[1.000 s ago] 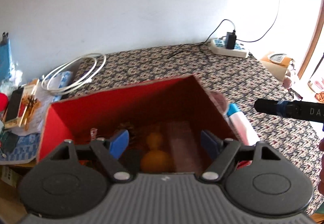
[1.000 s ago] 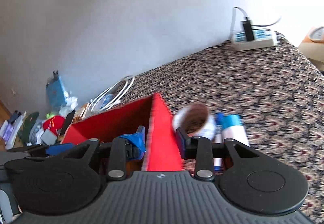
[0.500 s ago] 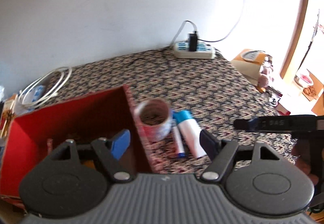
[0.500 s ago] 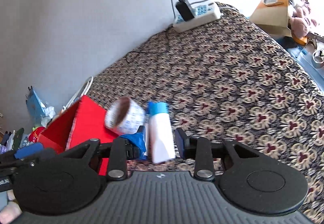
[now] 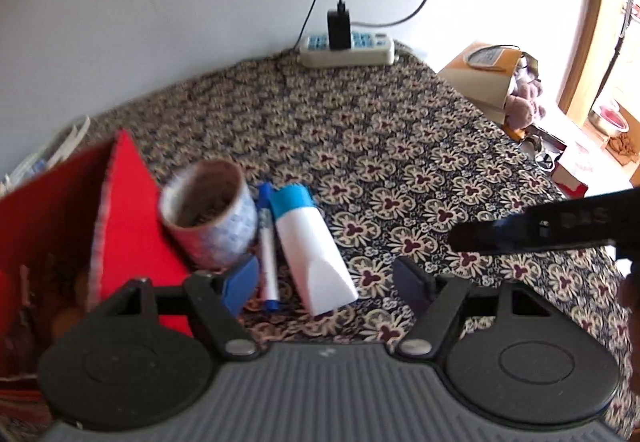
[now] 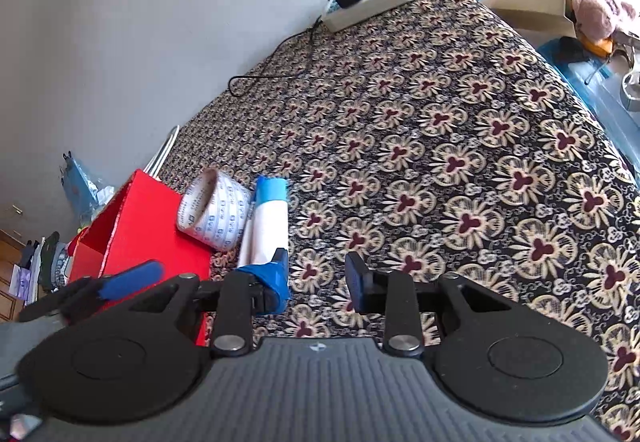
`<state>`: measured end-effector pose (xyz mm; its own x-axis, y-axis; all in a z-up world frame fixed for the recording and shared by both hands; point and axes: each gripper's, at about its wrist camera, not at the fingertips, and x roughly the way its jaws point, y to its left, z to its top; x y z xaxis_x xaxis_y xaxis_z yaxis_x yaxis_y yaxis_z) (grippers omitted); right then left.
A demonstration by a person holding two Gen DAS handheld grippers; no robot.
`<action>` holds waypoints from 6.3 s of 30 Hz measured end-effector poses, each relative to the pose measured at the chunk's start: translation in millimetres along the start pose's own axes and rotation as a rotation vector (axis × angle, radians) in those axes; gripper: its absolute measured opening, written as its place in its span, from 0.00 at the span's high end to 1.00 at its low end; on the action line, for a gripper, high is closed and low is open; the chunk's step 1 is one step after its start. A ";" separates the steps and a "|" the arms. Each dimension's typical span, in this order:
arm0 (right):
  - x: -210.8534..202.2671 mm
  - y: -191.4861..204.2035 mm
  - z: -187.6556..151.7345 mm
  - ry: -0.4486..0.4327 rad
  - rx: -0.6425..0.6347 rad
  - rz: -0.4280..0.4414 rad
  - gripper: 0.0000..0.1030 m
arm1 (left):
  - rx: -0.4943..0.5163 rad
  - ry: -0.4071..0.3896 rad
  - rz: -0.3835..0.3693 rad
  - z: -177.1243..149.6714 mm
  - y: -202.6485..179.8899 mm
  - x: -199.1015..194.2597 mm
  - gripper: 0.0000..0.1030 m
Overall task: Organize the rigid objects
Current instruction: 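Withdraw the right tool from the box toward the white tube, then grasp the white-and-blue tube with the right tool and lift it, then carry the tube with the right tool into the red box, then lower the tube into the box and open the right tool, then withdraw the right tool from the box toward the blue-capped marker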
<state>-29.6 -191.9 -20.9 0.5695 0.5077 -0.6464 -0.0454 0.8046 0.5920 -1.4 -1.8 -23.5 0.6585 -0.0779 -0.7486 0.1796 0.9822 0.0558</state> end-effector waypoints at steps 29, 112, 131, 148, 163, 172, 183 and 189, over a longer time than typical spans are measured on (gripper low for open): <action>34.3 -44.5 37.9 0.086 0.065 0.081 0.86 | -0.045 0.096 -0.054 13.2 -25.2 77.6 0.64; 191.6 285.5 -38.9 0.295 -0.196 0.131 0.93 | -0.218 0.079 -0.143 -27.2 280.2 -37.3 0.75; 198.5 262.7 -29.4 0.315 0.005 0.110 0.87 | -0.237 0.108 -0.068 -19.2 282.1 -33.4 0.53; 197.8 261.4 -27.3 0.252 0.025 0.162 0.87 | -0.234 0.104 -0.062 -18.9 282.0 -33.3 0.51; 194.4 265.1 -28.7 0.217 -0.016 0.138 0.87 | -0.206 0.095 -0.033 -19.6 279.1 -35.2 0.50; 182.0 268.1 -31.3 0.143 -0.083 0.058 0.87 | -0.187 0.107 0.009 -17.8 277.5 -35.6 0.49; 107.6 257.2 -20.1 -0.035 -0.108 0.076 0.87 | -0.177 0.050 0.104 -11.1 258.9 -83.2 0.47; 75.4 241.5 -21.6 -0.096 -0.110 0.051 0.87 | -0.153 0.056 0.134 -12.4 234.1 -93.9 0.45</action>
<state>-15.4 47.4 62.9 0.6399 0.5210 -0.5648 -0.1630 0.8104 0.5628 -30.3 237.5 51.7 0.6263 0.0605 -0.7772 -0.0230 0.9980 0.0591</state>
